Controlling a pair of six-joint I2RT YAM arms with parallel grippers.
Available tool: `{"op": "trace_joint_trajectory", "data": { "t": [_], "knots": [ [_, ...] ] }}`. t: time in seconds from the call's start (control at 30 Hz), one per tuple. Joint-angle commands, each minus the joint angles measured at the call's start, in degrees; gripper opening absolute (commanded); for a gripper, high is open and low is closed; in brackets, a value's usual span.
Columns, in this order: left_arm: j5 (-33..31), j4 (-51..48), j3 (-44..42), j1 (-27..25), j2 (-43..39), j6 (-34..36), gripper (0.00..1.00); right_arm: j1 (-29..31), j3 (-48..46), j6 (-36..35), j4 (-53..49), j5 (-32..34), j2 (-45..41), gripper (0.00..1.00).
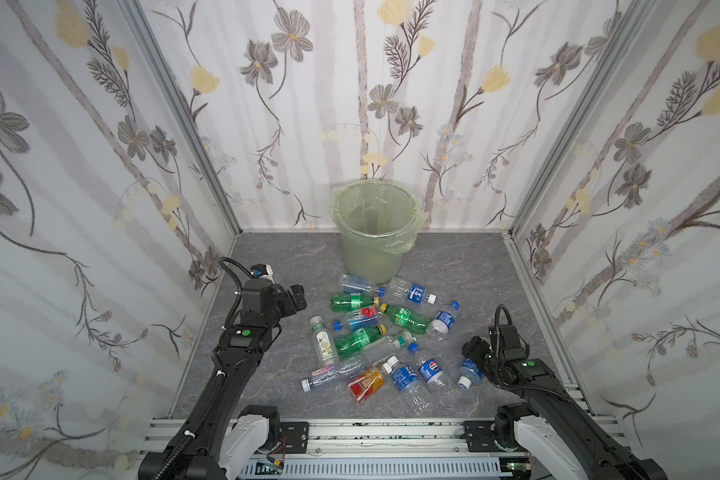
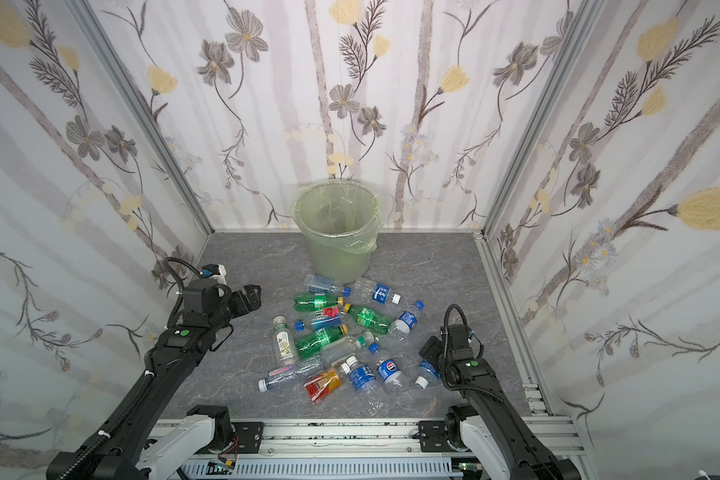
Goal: Throw the plastic bottles in the bin
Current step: 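Grasp a clear blue-labelled bottle with the right gripper while the left arm advances, then lift the clear bottle with the right gripper and release it over the wastebasket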
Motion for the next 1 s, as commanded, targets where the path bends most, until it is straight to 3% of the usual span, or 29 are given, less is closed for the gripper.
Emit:
{"op": "trace_joint_trajectory", "data": {
  "t": [0.0,0.2,0.43,0.63,0.8,0.97],
  "knots": [
    [1.3,0.9,-0.6,0.0,-0.8,-1.1,1.00,0.1,1.1,-2.0,6.1,0.6,2.9,0.78],
    [2.3,0.8,-1.6,0.0,-0.9,-1.4,1.00,0.0,2.4,-5.2,7.1,1.4,5.7,0.55],
    [2.6,0.8,-2.6,0.1,-0.1,-2.4,1.00,-0.1,6.8,-11.4,6.5,1.6,5.0,0.53],
    [3.6,0.7,-3.5,0.1,-0.6,-3.8,1.00,0.1,12.7,-20.1,10.6,-0.3,-5.1,0.49],
    [5.0,0.5,-4.1,0.1,-1.5,-4.3,1.00,0.1,18.7,-26.7,18.2,-5.5,-11.8,0.53],
    [4.9,-0.1,-4.7,0.1,-4.4,-5.2,1.00,0.5,27.7,-29.4,23.3,-14.7,-10.4,0.48]
  ]
}}
